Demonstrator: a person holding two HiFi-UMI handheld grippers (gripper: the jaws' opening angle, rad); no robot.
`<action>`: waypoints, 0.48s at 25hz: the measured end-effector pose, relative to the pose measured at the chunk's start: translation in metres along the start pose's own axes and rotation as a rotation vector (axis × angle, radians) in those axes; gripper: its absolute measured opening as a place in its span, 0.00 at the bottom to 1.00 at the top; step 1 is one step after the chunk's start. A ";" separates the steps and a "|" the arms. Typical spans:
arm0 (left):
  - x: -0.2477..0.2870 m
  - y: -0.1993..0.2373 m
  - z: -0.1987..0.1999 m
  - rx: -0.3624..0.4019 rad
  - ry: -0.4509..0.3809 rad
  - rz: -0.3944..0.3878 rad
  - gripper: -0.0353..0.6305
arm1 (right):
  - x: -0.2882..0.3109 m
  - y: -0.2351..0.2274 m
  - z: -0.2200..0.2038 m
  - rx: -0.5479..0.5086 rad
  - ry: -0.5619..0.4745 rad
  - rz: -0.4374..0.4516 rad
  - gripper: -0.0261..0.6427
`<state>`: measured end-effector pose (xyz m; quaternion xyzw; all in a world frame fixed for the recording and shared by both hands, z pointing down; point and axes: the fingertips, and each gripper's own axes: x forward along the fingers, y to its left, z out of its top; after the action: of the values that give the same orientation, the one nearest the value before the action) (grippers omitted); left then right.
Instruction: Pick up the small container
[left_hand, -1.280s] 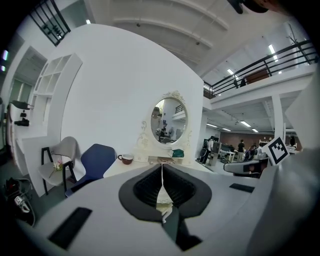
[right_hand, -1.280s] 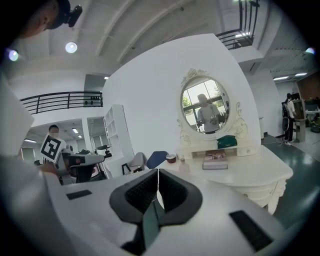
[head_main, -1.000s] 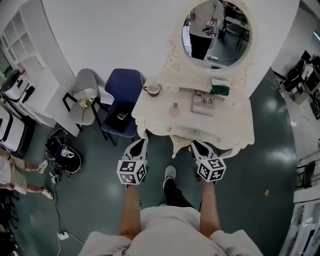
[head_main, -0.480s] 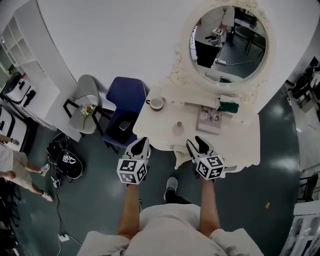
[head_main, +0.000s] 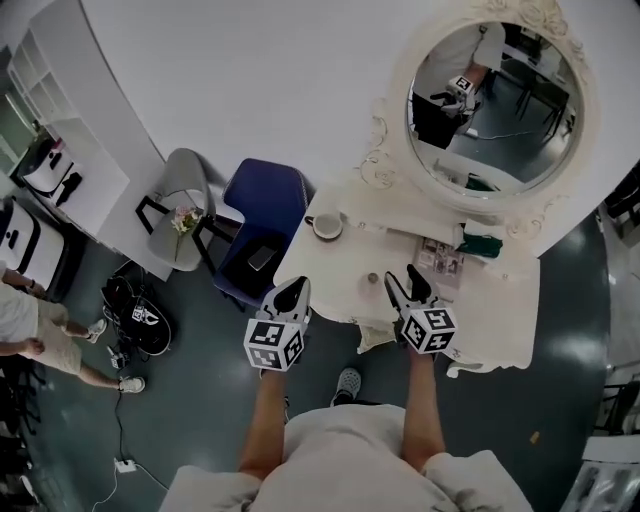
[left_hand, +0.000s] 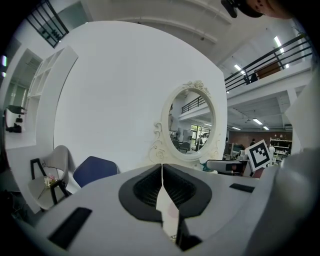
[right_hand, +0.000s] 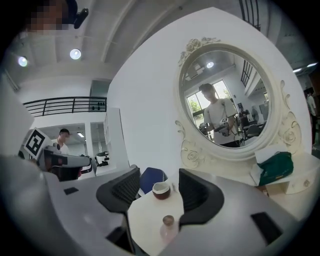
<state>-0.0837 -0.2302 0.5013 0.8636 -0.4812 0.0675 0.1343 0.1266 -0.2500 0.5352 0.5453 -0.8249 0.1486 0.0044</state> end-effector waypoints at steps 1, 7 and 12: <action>0.005 0.002 -0.002 -0.005 0.001 0.003 0.10 | 0.006 -0.003 -0.001 -0.008 -0.002 0.004 0.40; 0.011 0.009 -0.019 -0.044 0.018 0.041 0.10 | 0.042 -0.020 -0.022 -0.057 0.018 0.032 0.40; 0.000 0.010 -0.045 -0.065 0.066 0.078 0.10 | 0.070 -0.017 -0.067 -0.053 0.096 0.040 0.41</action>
<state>-0.0916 -0.2221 0.5465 0.8368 -0.5116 0.0856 0.1753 0.1036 -0.3020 0.6151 0.5208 -0.8380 0.1528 0.0552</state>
